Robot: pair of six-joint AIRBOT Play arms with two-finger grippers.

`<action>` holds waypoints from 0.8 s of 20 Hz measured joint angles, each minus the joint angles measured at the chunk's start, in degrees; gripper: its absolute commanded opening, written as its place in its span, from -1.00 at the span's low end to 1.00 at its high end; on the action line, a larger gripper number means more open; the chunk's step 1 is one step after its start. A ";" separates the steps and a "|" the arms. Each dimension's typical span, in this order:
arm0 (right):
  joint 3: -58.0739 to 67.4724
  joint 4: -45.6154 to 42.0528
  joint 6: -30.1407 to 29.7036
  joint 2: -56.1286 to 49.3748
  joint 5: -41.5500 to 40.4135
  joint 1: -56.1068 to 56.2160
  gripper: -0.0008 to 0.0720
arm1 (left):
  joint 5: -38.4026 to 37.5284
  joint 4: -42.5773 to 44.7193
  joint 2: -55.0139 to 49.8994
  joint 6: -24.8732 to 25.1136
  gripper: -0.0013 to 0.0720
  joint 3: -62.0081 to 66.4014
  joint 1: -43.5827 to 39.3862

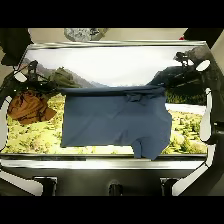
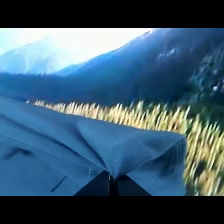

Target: Fold the shirts.

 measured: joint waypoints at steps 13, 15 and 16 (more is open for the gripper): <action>-12.92 -14.10 1.07 3.45 18.97 0.20 -0.86 | -28.13 0.87 0.00 2.12 -0.90 -9.68 -0.55; -13.68 -14.32 1.46 3.52 18.47 0.17 0.09 | -28.98 0.85 0.00 2.14 -0.20 -10.45 -0.61; -13.90 -14.36 1.46 3.65 18.25 0.11 0.31 | -29.31 0.92 0.00 2.12 0.03 -10.43 -0.55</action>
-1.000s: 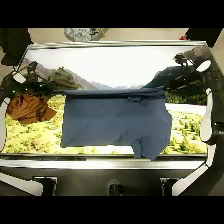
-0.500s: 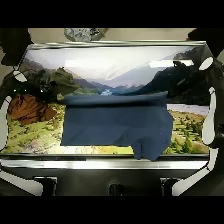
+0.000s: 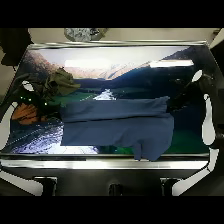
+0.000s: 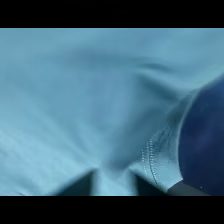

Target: Fold the shirts.

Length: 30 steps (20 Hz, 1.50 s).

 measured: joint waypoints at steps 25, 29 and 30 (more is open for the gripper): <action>-19.47 0.68 -3.56 19.41 3.65 -8.22 0.39 | 18.47 -10.08 24.13 3.34 -0.90 -44.63 5.70; -30.38 -0.76 -4.81 24.55 1.16 -8.22 0.56 | 19.74 -10.73 24.24 3.15 -0.90 -44.85 4.57; -34.18 -1.03 -5.33 26.01 0.33 -8.24 0.55 | 20.00 -10.84 24.28 3.17 -0.90 -44.89 4.31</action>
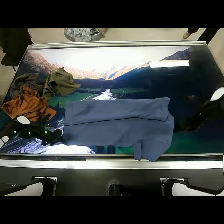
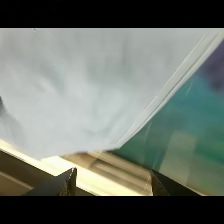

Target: Fold the shirts.

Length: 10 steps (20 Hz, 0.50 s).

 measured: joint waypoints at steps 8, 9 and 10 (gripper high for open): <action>-24.37 4.76 -1.73 9.46 -11.85 0.00 0.51 | 0.85 0.17 0.28 0.81 -0.90 -0.04 -0.79; -26.03 5.99 -1.33 9.88 -13.31 0.00 0.50 | 0.87 0.17 0.28 0.85 -0.90 -0.04 -0.79; -27.32 7.28 -0.90 10.16 -14.03 -0.02 0.37 | 0.87 0.17 0.28 0.85 -0.90 -0.04 -0.79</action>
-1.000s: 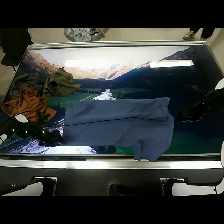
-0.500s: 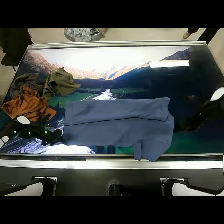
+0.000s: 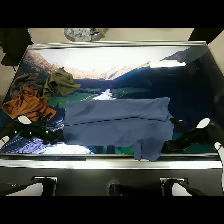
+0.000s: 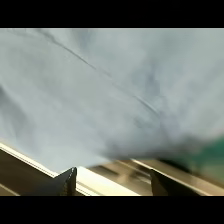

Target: Fold the shirts.

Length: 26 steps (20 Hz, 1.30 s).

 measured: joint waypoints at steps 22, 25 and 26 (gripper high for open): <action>21.20 6.80 -0.61 -1.07 -4.92 1.79 -0.89 | -0.33 0.15 5.99 -0.13 -0.92 14.71 0.00; 34.10 7.56 1.57 -11.06 -5.62 5.38 -0.88 | -0.07 -0.15 -1.51 -1.70 -0.92 24.98 -0.17; 38.47 7.76 3.02 -14.95 -6.08 6.21 -0.88 | -0.35 -0.13 -4.92 -2.40 -0.92 28.85 -0.24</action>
